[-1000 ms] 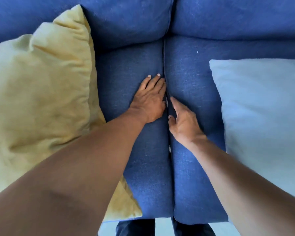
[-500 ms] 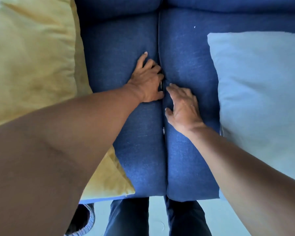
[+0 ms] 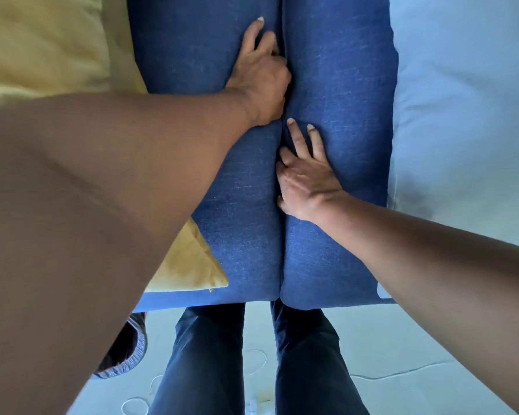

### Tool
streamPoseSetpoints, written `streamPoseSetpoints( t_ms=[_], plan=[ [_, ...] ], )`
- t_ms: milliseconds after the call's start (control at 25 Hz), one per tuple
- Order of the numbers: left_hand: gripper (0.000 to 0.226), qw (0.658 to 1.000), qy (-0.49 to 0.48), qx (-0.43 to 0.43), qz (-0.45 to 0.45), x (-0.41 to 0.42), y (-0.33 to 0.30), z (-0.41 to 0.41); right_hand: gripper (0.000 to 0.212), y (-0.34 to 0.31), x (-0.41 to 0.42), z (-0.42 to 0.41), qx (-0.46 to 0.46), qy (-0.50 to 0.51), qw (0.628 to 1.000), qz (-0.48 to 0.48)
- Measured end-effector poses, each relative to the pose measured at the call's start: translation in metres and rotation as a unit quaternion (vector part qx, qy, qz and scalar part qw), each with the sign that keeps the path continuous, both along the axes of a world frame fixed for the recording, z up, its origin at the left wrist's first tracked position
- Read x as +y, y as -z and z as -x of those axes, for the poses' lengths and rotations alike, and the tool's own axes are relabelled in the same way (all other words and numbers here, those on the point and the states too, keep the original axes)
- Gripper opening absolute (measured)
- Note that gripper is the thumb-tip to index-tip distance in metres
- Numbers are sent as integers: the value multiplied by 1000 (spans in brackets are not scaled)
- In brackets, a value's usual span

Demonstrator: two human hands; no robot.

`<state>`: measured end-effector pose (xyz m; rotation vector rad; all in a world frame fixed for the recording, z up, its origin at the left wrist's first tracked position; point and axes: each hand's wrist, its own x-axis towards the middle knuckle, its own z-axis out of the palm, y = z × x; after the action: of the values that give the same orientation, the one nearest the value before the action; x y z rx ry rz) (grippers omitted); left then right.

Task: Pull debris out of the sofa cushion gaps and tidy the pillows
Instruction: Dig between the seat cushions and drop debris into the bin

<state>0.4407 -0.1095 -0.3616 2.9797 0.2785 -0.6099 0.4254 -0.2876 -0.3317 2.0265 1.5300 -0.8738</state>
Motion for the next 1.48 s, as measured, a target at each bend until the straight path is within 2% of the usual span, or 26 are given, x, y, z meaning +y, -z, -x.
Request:
streamPoseSetpoints(
  t_ms=[120,240,400,520,600,640,760,840,920,1000,1080,1160,1240,1320,1400,1480],
  plan=[
    [27,998,-9,-32,61,-2,9,9,67,9,5,4,-16,-36,999,5],
    [13,978,-72,-81,176,-2,14,22,63,18,13,6,-29,-50,998,-1],
    [10,938,-164,-97,289,-2,6,22,59,7,6,13,-15,-53,998,5],
    [10,876,-288,-71,381,0,-7,25,41,-12,-6,20,69,-33,997,12],
    [9,838,-351,-43,416,-4,-17,24,32,-33,-21,27,136,42,990,-10],
    [10,821,-376,-34,429,-8,-23,26,28,-44,-29,29,171,118,978,-27],
    [10,749,-470,-46,464,-22,-56,39,19,-87,-48,37,245,384,887,-70],
    [10,707,-525,-89,465,-31,-91,57,27,-114,-51,35,257,484,828,-118],
    [9,687,-556,-145,444,-40,-133,81,36,-141,-44,29,274,504,802,-168],
    [11,656,-582,-206,434,-45,-173,108,26,-169,-31,27,320,525,762,-203],
    [11,605,-615,-275,423,-45,-212,141,8,-193,-12,32,382,537,719,-223],
    [10,548,-658,-327,400,-51,-246,177,9,-216,4,41,432,526,699,-221],
    [11,485,-695,-377,373,-61,-272,217,18,-239,18,51,469,498,697,-215],
    [12,431,-733,-407,335,-78,-285,266,26,-255,26,70,485,453,721,-201],
    [11,403,-772,-408,275,-99,-286,315,25,-263,33,94,497,401,745,-192],
    [9,343,-820,-404,215,-122,-282,380,22,-267,44,138,522,362,755,-165]
  ],
)
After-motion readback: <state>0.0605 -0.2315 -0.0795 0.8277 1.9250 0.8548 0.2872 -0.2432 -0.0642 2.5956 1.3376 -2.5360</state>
